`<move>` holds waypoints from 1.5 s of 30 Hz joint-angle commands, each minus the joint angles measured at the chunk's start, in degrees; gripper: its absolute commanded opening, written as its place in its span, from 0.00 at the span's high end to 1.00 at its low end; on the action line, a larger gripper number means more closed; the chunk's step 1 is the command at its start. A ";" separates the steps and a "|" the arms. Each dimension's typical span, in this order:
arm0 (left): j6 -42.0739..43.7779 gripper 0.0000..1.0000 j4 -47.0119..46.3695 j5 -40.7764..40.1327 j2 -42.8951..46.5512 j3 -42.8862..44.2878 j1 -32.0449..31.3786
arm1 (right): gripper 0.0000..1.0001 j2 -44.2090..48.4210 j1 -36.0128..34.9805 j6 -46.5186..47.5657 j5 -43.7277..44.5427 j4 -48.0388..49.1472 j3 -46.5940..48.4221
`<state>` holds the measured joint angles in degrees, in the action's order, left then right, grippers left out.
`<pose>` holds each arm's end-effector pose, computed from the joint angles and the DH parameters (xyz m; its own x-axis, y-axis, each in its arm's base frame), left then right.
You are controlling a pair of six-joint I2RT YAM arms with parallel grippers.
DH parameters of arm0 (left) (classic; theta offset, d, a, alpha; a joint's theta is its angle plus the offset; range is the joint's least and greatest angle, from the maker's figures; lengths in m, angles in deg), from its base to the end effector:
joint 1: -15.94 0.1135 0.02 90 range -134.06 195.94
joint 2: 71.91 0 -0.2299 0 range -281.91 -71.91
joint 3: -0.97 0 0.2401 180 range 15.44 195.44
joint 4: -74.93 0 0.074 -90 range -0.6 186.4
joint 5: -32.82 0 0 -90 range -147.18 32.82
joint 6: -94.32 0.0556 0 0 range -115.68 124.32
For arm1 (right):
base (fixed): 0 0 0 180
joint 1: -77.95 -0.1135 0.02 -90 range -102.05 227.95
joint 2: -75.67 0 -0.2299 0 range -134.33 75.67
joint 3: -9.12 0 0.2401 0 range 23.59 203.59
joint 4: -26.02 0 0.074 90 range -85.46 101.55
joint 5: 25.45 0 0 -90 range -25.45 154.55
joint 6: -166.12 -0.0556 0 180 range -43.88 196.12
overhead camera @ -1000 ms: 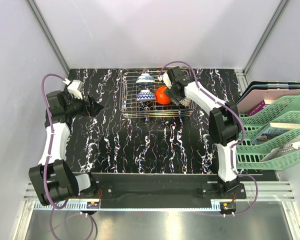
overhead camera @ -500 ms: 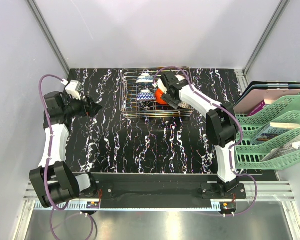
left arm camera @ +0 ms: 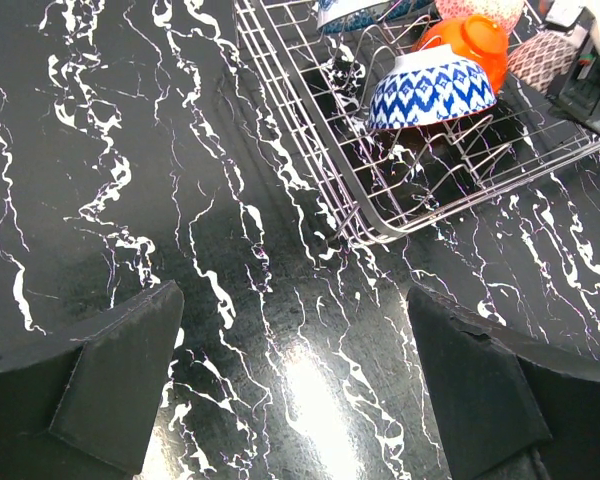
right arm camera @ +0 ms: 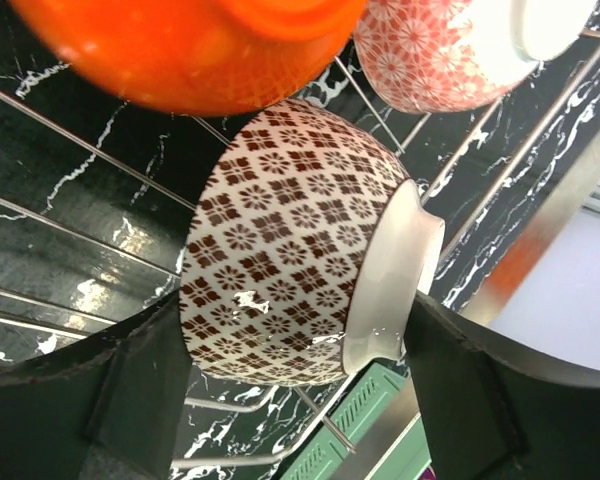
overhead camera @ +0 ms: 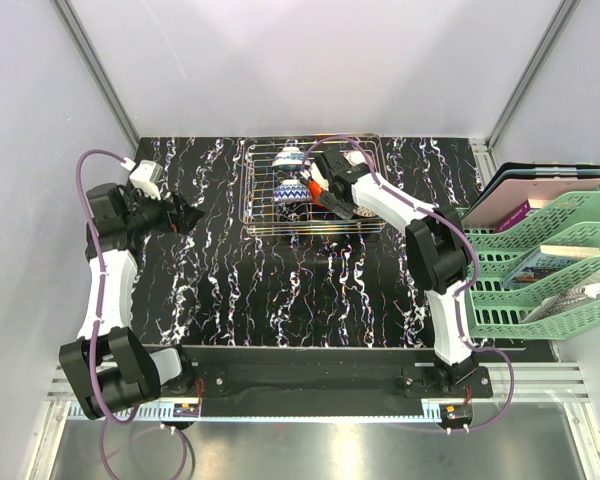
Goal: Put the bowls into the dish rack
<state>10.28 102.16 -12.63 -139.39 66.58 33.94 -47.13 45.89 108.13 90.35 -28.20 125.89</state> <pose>0.2700 0.0467 0.2628 -0.4224 -0.0594 -0.9045 0.4088 0.8781 -0.2486 0.3899 0.2156 0.1738 -0.4676 -0.8560 -0.2205 -0.6401 0.4999 -0.5834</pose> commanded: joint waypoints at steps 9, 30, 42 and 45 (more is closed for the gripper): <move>1.08 0.01 -2.03 1.76 2.00 1.60 0.81 | 0.04 -2.18 -1.61 -3.27 -6.82 -4.11 -2.19; 0.90 0.01 -0.10 1.94 3.41 3.97 1.34 | 0.00 -2.44 -1.61 -4.50 -19.11 -12.99 1.41; 0.90 0.01 0.43 2.29 4.29 4.06 1.95 | 0.00 -3.85 -1.61 -7.40 -16.75 -11.24 2.03; 0.81 0.01 0.60 2.12 4.29 4.06 2.04 | 0.00 -3.50 -1.61 -8.19 -17.62 -10.97 2.38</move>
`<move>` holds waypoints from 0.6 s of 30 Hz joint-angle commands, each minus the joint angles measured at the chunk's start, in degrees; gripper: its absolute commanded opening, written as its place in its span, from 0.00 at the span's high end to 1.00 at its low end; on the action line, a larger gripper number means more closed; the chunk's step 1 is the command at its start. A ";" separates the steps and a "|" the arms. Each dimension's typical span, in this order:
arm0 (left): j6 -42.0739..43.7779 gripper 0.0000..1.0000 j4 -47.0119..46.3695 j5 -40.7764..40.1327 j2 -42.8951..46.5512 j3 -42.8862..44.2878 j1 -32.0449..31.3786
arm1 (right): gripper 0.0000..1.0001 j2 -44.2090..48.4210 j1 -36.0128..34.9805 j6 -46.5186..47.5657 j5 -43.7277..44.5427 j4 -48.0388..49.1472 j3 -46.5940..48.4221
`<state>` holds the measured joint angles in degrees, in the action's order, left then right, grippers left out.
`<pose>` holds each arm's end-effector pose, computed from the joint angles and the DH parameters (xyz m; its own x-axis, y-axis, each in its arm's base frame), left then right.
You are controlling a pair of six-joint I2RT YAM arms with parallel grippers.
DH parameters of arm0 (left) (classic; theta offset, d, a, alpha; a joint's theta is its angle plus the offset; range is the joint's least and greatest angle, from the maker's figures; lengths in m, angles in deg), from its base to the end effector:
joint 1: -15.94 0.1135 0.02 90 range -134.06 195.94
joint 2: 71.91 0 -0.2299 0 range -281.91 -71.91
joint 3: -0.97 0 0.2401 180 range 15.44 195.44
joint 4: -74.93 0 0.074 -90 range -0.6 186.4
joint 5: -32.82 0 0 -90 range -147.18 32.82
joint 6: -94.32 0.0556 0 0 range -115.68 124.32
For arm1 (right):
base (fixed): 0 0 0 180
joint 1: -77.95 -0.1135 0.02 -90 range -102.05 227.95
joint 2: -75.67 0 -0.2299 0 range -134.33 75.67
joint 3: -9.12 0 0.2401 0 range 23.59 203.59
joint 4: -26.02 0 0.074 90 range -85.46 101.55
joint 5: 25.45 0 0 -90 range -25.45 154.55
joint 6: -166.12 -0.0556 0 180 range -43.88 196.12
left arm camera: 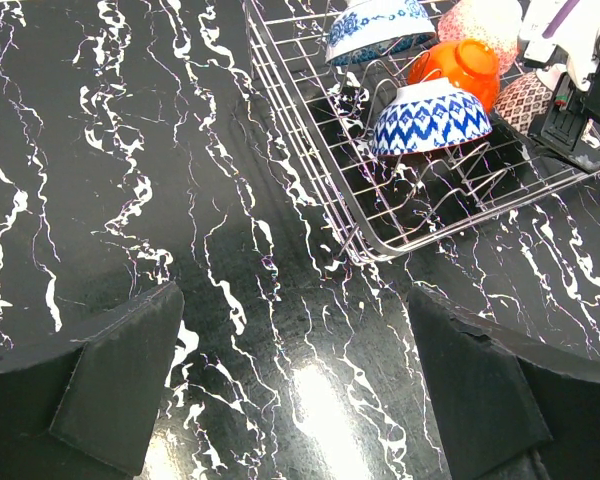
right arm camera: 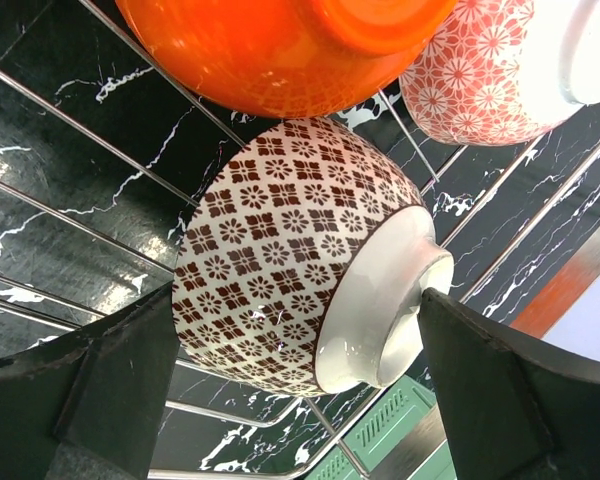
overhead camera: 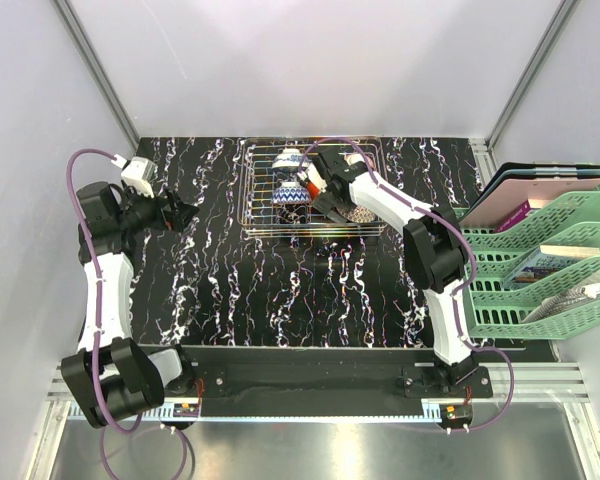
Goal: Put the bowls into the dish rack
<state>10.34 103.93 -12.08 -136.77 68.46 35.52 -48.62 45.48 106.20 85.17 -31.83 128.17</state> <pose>0.2616 0.0512 0.2823 -0.3783 -0.0560 -0.9240 0.4033 0.8885 -0.2189 0.3865 0.2227 0.1691 -0.4666 -0.8529 -0.2342 -0.6955 0.5174 -0.4986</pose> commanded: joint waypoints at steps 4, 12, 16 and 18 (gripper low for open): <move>0.83 0.01 -1.16 1.66 1.75 2.01 0.55 | 0.00 -0.34 -1.19 -6.79 -19.21 -7.77 0.80; 0.57 0.01 -1.25 1.83 1.67 2.09 0.73 | 0.00 -3.24 -1.28 -6.09 -5.33 -4.10 -1.03; 0.31 0.01 -1.25 2.01 1.58 2.18 0.64 | 0.00 -3.59 -1.37 -6.27 1.59 -1.72 -2.18; 0.22 0.01 -1.25 2.10 1.49 2.27 0.73 | 0.00 -3.59 -1.46 -5.74 3.97 0.04 -2.88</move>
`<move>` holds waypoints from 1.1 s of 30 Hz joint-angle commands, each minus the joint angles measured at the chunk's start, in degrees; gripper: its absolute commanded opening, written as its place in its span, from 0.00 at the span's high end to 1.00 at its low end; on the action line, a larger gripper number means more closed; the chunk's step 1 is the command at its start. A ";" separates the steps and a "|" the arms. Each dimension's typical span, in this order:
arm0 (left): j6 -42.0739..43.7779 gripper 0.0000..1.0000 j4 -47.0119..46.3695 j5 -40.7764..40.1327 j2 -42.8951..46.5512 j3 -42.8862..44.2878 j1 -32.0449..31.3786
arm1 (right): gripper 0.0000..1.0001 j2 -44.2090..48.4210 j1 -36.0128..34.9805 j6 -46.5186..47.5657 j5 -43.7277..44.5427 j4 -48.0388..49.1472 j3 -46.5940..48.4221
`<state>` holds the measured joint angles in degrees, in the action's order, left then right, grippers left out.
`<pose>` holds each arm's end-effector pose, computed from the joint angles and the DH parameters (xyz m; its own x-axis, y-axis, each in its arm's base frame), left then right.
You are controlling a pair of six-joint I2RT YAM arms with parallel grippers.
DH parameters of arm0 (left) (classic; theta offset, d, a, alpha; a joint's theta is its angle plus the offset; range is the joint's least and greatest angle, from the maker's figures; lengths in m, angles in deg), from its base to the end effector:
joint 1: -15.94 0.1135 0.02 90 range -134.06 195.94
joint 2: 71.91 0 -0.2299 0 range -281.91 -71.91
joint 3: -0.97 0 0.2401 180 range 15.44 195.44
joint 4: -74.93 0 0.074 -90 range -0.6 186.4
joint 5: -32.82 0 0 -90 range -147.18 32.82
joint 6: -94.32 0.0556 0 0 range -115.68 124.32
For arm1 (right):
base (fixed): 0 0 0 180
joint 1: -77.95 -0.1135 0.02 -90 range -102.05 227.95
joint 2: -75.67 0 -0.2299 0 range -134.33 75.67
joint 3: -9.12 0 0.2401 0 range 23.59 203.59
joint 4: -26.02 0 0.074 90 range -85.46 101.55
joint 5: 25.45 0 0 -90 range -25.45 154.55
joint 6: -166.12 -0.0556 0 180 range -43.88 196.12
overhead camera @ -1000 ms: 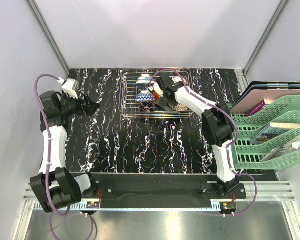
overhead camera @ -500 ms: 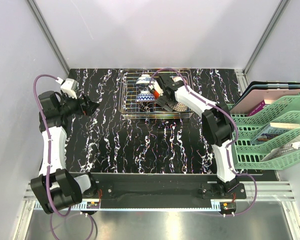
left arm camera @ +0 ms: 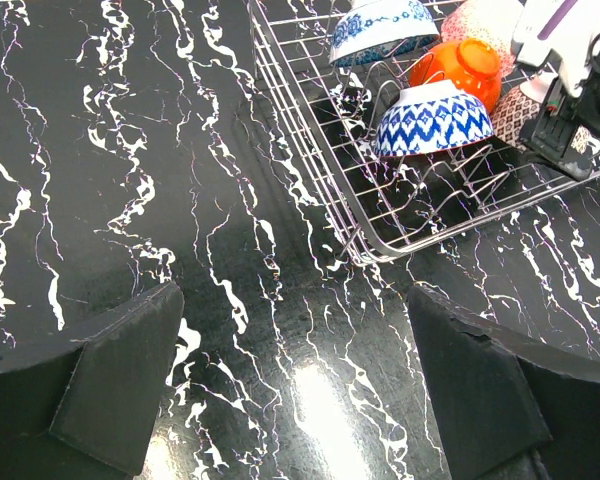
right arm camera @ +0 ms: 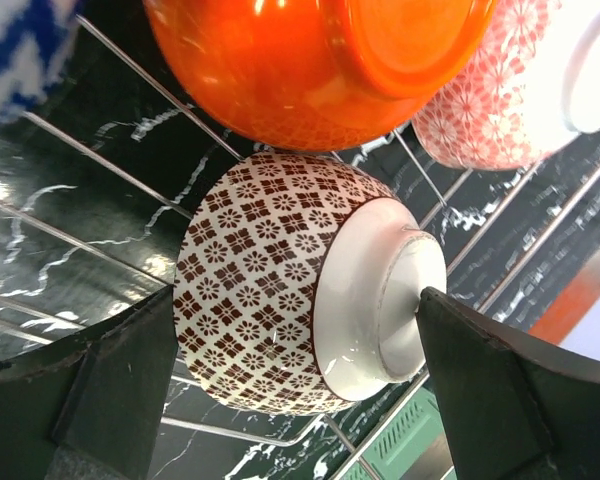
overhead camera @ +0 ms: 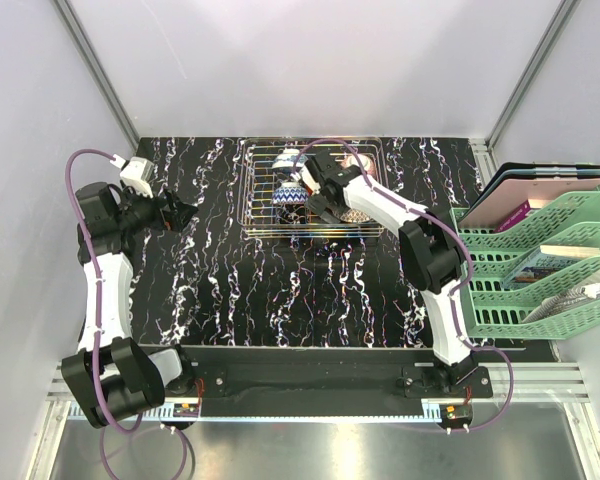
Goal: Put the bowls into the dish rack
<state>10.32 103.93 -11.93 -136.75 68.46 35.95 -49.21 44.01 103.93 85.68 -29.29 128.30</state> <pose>0.2611 0.0531 0.2825 -0.3774 -0.0591 -0.9241 0.3987 0.8903 -0.2198 0.3857 0.2354 0.1682 -0.4665 -0.8385 -0.2816 -0.6710 0.5429 -0.5050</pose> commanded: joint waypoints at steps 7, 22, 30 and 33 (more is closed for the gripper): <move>0.33 0.01 -1.25 1.85 1.56 2.36 0.29 | 0.00 -1.25 0.01 -1.01 7.79 -0.21 -3.81; -0.02 0.01 -1.43 1.68 1.73 2.36 0.29 | 0.00 1.92 -0.52 2.16 -2.13 -5.82 -1.26; 0.15 0.01 -0.99 1.33 2.17 2.97 0.29 | 0.32 1.83 -0.52 1.19 -2.76 -7.24 -0.38; -0.02 0.01 -0.81 1.50 2.17 3.15 0.29 | 0.30 1.74 -0.43 1.28 -2.40 -7.32 -0.29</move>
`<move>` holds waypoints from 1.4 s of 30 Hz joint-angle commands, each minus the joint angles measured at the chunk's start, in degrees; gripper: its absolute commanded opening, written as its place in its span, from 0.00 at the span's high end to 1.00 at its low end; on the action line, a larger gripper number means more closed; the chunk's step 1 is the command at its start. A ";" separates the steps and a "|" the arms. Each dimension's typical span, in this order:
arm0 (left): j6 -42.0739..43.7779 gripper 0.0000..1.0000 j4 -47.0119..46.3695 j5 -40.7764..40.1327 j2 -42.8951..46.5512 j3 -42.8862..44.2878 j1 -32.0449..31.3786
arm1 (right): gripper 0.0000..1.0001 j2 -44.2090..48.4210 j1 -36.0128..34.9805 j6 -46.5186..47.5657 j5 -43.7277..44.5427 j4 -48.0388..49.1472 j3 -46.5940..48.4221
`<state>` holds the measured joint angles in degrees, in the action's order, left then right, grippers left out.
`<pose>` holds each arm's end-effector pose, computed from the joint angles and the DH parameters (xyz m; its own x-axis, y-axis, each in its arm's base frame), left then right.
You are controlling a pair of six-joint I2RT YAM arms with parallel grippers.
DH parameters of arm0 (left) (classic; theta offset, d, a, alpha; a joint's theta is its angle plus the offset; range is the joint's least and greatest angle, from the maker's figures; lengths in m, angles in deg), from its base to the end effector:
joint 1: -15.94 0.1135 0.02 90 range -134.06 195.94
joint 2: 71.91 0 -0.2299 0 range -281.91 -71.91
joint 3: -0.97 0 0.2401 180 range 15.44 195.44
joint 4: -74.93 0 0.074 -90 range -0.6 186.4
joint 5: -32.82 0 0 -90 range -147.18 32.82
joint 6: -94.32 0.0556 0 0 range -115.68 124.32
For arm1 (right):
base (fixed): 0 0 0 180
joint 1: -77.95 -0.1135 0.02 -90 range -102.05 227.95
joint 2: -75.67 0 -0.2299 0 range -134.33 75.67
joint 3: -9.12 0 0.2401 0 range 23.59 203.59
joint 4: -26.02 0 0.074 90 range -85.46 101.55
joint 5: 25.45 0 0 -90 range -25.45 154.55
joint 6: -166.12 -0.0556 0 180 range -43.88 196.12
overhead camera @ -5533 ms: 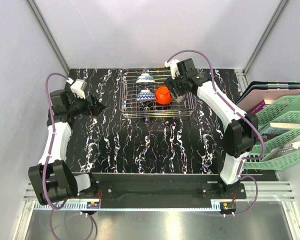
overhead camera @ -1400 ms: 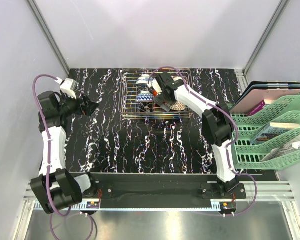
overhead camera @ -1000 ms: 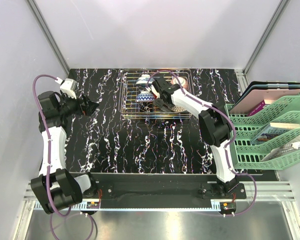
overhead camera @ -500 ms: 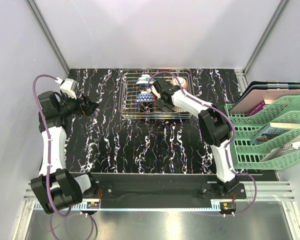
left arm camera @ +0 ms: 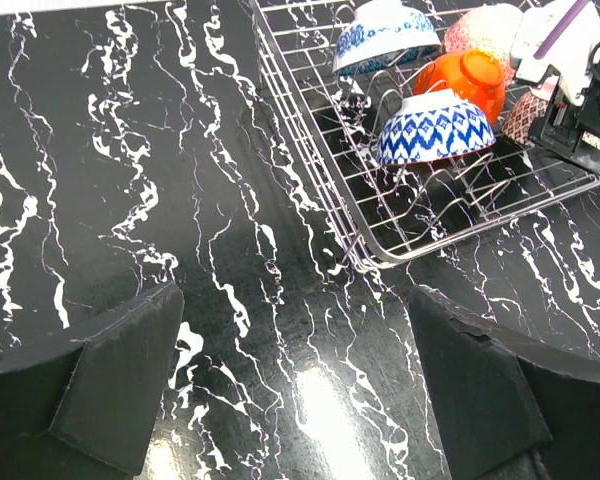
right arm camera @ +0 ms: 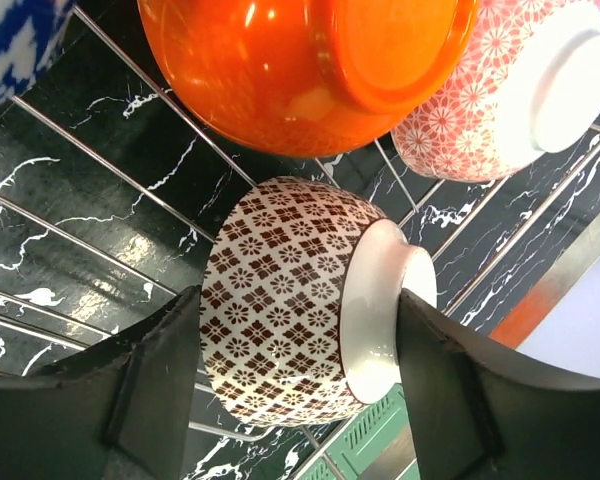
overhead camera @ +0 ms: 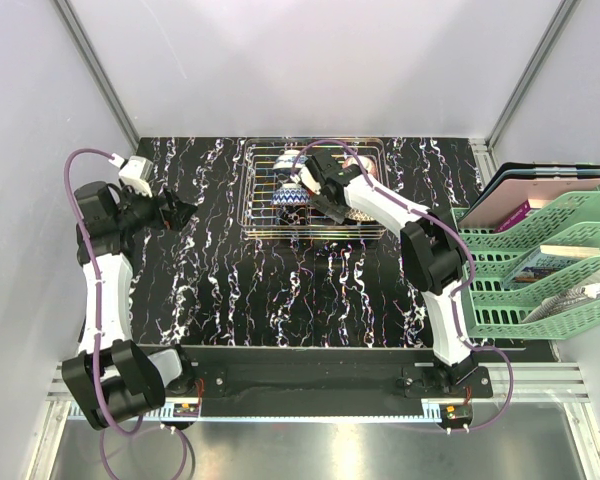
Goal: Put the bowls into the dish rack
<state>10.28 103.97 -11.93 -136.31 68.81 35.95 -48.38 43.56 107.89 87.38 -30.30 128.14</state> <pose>0.2600 0.0527 0.2864 -0.3663 -0.0556 -0.9288 0.4011 0.8913 -0.2116 0.3818 0.2352 0.1730 -0.4224 -0.8772 -0.2283 -0.6934 0.4750 -0.5419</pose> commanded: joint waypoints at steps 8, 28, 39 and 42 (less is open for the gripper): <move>0.28 0.01 -0.42 1.24 2.09 3.68 0.29 | 0.00 0.91 -0.06 -1.53 -5.60 -7.20 -0.14; 0.81 0.01 0.55 0.97 2.88 4.47 0.29 | 0.00 -0.67 0.38 -6.11 -15.62 -12.83 6.46; 0.90 0.01 0.55 0.62 2.62 3.94 0.38 | 0.00 2.76 1.43 -5.93 -15.45 -12.38 5.31; 0.99 0.01 0.55 0.18 1.74 3.77 0.29 | 0.00 5.65 3.19 -5.67 -17.81 -12.30 3.30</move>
<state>10.50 106.33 -11.97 -134.61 70.69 36.00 -48.38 44.93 102.64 72.32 -40.25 133.59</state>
